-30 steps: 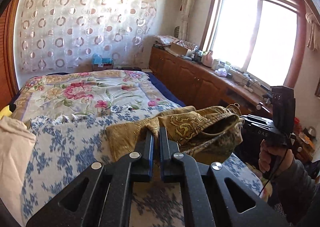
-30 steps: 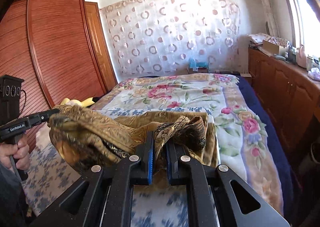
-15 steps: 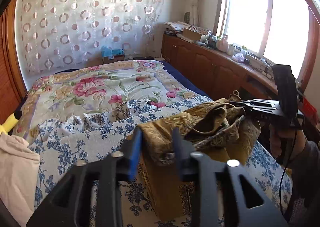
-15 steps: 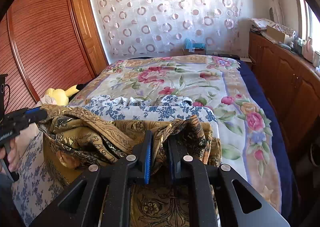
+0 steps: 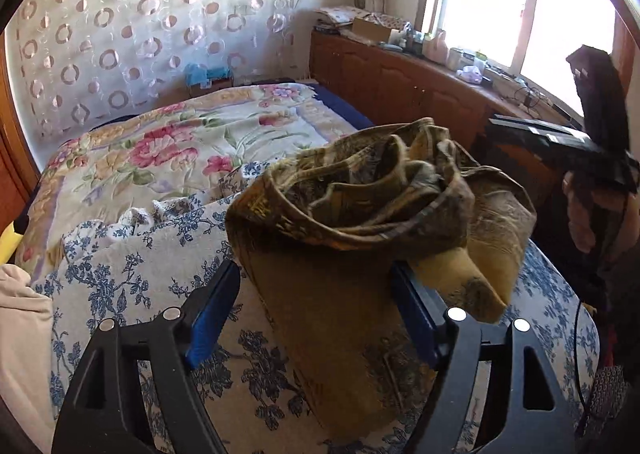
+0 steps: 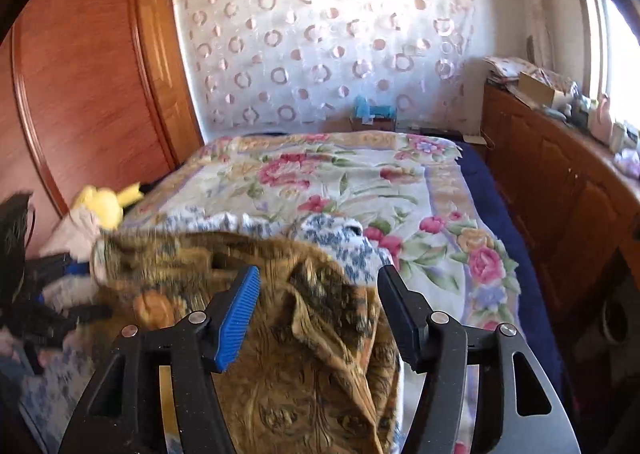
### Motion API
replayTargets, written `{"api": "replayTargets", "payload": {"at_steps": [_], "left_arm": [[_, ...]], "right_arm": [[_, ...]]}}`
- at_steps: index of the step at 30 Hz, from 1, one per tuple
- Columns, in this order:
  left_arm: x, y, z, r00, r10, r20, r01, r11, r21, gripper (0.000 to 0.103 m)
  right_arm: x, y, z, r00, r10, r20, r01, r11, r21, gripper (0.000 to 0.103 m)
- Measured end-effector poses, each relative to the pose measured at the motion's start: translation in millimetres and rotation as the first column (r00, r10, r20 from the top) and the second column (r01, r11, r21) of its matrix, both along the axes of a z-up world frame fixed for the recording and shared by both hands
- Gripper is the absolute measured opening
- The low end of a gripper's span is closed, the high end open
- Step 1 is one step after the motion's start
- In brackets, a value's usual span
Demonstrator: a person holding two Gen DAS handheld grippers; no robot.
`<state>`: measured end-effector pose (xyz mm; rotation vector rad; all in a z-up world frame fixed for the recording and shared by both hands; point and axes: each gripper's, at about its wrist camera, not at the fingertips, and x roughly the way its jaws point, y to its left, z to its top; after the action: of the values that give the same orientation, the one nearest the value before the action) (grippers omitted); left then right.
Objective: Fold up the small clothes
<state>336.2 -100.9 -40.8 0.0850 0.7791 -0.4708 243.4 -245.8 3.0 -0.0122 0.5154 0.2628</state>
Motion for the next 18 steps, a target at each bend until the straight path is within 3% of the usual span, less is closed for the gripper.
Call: {"api": "replayTargets", "payload": {"at_steps": [4,10,13,14,15,18], "left_arm": [[23,0,-5,0.999,0.050,-0.011,-0.050,0.999,0.009,0.078],[45,12,-19,0.988,0.151,-0.027,-0.149,0.987,0.065,0.078],[46,21,-25,0.983,0.180,-0.044,-0.177,0.983,0.057,0.078],[45,22,-26,0.983,0.179,-0.048,-0.177,0.983,0.051,0.078],[43,24,-26,0.983,0.179,-0.047,-0.176,0.983,0.053,0.078],[37,26,-24,0.984,0.175,-0.043,-0.173,0.984,0.045,0.078]], "right_arm": [[-3,15,-18,0.998,0.045,-0.049,-0.049,0.996,-0.072,0.064],[14,24,-18,0.997,0.043,-0.069,-0.052,0.988,-0.143,0.063],[28,30,-18,0.993,0.057,-0.107,-0.075,0.982,-0.174,0.037],[33,30,-17,0.990,0.067,-0.127,-0.090,0.979,-0.181,0.019],[35,30,-18,0.988,0.070,-0.140,-0.096,0.978,-0.186,0.009],[37,16,-8,0.991,0.068,-0.116,-0.081,0.990,-0.111,0.003]]}}
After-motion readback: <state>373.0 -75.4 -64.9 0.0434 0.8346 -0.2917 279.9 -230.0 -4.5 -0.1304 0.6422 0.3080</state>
